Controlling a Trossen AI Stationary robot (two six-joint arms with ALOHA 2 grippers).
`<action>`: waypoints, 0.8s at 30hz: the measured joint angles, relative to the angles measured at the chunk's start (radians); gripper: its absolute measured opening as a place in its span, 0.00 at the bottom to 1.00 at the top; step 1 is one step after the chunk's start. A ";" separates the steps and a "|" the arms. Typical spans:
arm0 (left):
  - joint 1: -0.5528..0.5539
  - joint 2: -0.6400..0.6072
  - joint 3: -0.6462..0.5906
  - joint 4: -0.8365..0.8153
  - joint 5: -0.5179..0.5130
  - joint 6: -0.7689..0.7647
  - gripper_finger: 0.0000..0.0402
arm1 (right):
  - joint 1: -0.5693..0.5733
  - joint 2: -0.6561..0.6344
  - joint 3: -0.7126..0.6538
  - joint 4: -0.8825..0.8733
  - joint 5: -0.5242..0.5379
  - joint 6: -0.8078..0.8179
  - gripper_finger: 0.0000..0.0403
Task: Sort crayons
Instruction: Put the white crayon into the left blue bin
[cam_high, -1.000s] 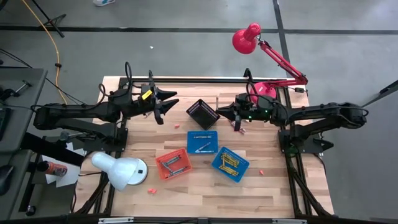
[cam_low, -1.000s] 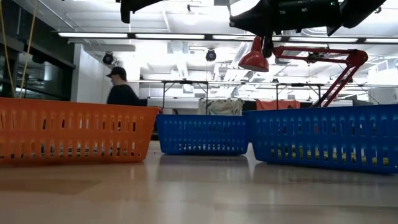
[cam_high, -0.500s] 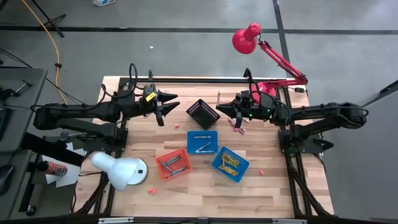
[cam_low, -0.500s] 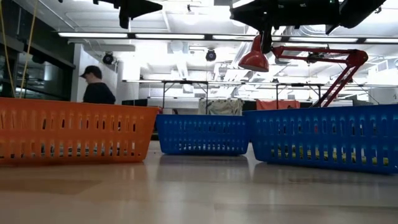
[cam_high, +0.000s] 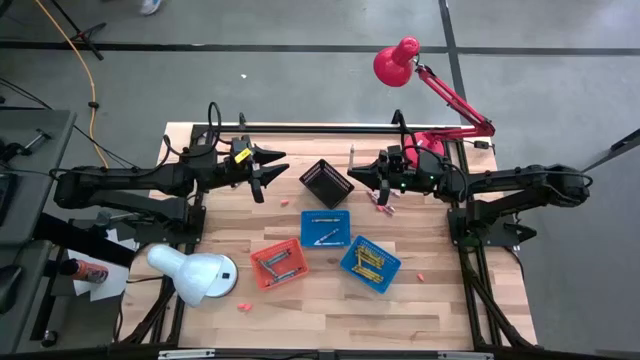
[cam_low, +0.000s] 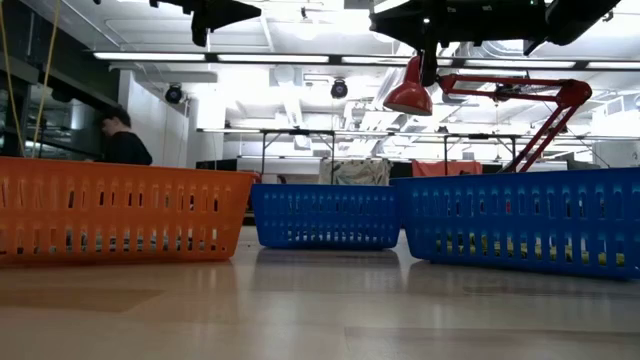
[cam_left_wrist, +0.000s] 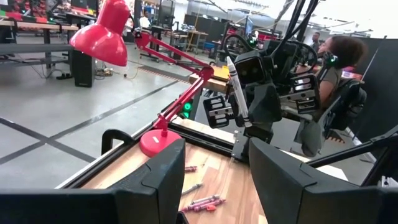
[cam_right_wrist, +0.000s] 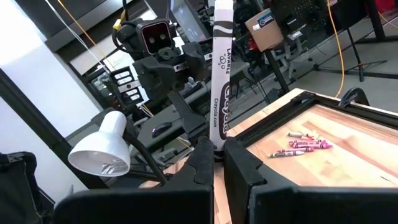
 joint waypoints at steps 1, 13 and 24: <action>0.000 0.001 0.000 0.000 0.000 0.000 0.41 | 0.000 0.000 0.000 0.000 0.000 0.001 0.00; 0.000 0.002 0.000 -0.002 0.000 -0.001 0.41 | 0.114 0.281 0.405 -0.582 -0.217 -0.297 0.00; 0.000 0.002 0.000 0.000 0.000 -0.038 0.41 | 0.156 0.624 0.581 -1.000 -0.185 -0.497 0.01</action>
